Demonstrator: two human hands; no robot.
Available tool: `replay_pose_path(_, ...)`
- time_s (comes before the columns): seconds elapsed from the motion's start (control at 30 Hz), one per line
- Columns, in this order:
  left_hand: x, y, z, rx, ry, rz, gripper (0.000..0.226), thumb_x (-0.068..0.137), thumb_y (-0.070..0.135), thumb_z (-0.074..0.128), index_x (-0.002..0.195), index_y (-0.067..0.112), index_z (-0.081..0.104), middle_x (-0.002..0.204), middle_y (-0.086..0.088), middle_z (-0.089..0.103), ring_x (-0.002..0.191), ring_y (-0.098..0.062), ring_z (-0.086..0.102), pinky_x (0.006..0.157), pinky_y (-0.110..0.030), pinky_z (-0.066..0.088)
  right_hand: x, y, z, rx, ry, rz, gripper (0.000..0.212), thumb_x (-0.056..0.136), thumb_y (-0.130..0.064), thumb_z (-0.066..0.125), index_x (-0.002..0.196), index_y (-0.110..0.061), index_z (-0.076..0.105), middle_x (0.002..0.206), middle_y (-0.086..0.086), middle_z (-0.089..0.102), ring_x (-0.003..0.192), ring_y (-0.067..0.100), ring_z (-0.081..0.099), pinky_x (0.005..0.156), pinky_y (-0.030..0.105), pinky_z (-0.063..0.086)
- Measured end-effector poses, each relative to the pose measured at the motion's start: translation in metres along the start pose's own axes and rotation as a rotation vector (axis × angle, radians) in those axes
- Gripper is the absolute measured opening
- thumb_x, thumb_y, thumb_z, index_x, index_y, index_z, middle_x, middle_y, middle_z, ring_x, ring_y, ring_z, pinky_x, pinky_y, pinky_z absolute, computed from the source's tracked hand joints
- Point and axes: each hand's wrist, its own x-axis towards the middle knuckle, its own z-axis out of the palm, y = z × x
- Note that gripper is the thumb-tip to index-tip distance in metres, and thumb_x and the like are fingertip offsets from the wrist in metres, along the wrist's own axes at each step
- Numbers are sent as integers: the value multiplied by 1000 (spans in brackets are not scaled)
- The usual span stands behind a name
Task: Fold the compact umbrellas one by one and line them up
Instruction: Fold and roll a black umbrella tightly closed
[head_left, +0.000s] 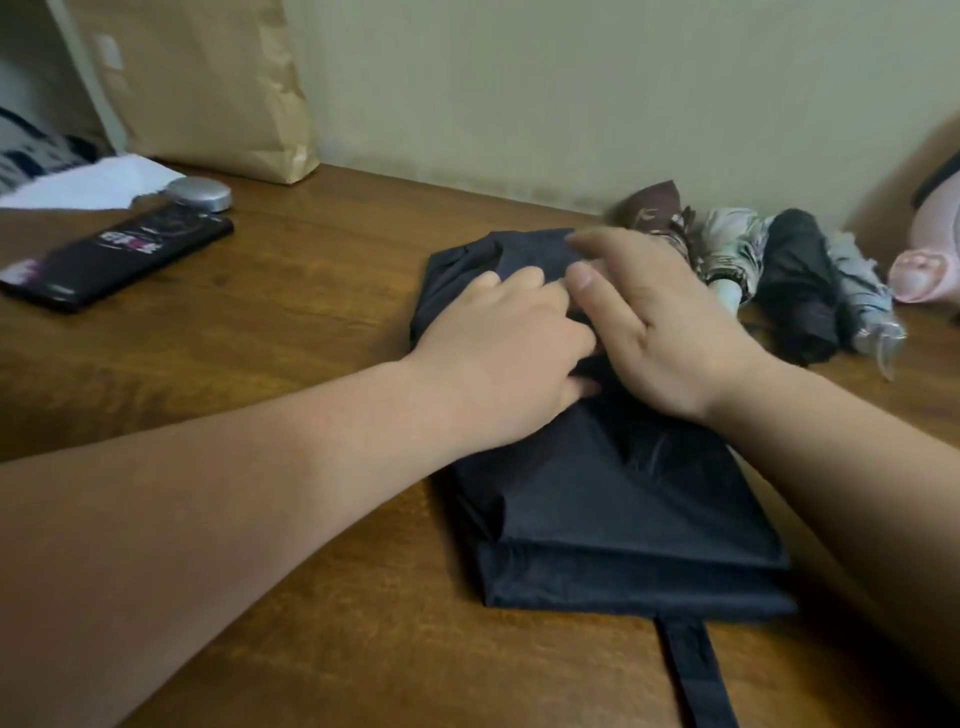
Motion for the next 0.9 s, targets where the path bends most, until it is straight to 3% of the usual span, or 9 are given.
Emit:
replay_pose_path(0.1,-2,0,2,-4,8,-4,39,104,56,39,126,36,64,126,2,54,111,-23,43,81,-36,25,-3,10,14,125,-73,-53,47,108,-42,25,117,-11,60,108,4,65,104,26,58,96,46,43)
replay_pose_path(0.23,-2,-4,2,-18,-8,38,40,105,56,36,133,39,58,135,4,49,118,-21,41,92,-38,32,-12,22,14,5,-21,-154,55,108,-44,18,113,-9,61,98,7,63,91,31,56,86,50,44)
replay_pose_path(0.37,-4,-9,5,-18,14,90,43,102,54,45,138,34,58,140,6,53,119,-21,46,98,-40,39,-15,26,16,-48,-56,-159,74,102,-64,12,122,-11,59,102,7,62,92,32,55,83,51,45)
replay_pose_path(0.53,-20,-25,-17,-308,152,96,42,91,42,57,127,24,72,123,8,70,114,-17,60,99,-42,49,-13,29,18,-137,-126,-186,87,87,-86,23,127,-17,56,112,4,61,101,31,56,86,49,47)
replay_pose_path(0.63,-33,-28,-60,-454,278,-101,12,92,37,71,92,28,80,88,12,74,84,-7,66,78,-34,54,-11,27,17,-200,-139,-137,90,82,-89,25,131,-21,58,114,3,63,102,30,57,84,43,47)
replay_pose_path(0.7,-46,-26,-89,-614,300,-274,25,90,40,75,73,21,75,67,4,71,58,-10,63,58,-30,50,-11,26,18,-244,-142,-108,90,80,-91,22,131,-26,56,114,1,63,103,29,57,83,42,47)
replay_pose_path(0.8,-84,-15,-101,-621,82,-442,38,89,49,67,66,18,71,53,-3,66,43,-13,58,48,-21,46,-9,20,20,-292,-160,-37,94,76,-96,12,131,-31,52,114,-1,61,109,27,54,85,44,49)
replay_pose_path(0.9,-121,-2,-77,-816,-210,-713,26,94,38,66,74,24,75,58,-4,66,45,-15,57,45,-24,45,-7,14,20,-312,-187,25,96,70,-96,7,131,-34,48,117,-2,57,116,26,50,82,41,44)
